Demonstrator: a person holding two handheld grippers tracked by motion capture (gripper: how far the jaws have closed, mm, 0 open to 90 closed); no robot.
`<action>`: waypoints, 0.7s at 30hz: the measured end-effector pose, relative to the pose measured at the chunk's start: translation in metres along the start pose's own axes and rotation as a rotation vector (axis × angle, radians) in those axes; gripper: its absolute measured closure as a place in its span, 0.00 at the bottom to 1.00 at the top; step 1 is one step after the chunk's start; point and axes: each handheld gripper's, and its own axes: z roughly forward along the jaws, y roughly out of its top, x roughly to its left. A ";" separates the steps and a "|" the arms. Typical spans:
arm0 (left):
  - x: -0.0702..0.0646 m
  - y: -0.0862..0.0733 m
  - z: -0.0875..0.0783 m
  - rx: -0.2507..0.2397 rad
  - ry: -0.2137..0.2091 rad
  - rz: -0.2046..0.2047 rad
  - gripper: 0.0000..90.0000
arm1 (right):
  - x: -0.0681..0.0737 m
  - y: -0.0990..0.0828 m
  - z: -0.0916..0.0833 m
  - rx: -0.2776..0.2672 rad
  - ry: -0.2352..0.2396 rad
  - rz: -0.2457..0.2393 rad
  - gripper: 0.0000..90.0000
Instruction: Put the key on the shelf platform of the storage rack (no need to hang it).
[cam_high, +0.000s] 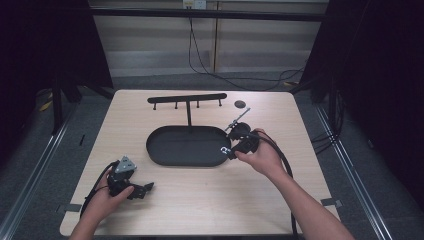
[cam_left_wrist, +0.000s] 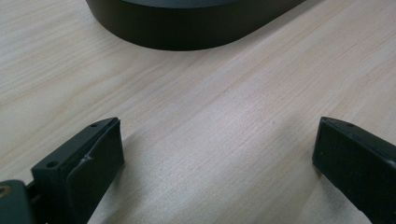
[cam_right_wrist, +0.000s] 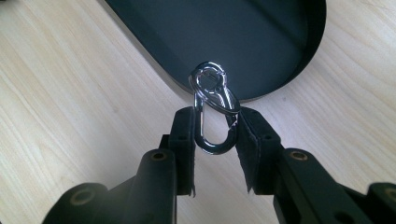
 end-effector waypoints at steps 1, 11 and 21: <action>0.000 0.000 0.000 0.000 0.000 0.000 0.02 | 0.000 0.001 0.000 -0.001 -0.002 -0.004 0.76; 0.000 0.000 0.000 0.000 0.000 -0.001 0.02 | 0.000 0.009 0.000 0.011 -0.002 -0.001 0.76; 0.000 0.000 0.000 0.000 0.000 0.000 0.02 | -0.003 0.012 0.003 0.011 -0.010 0.000 0.76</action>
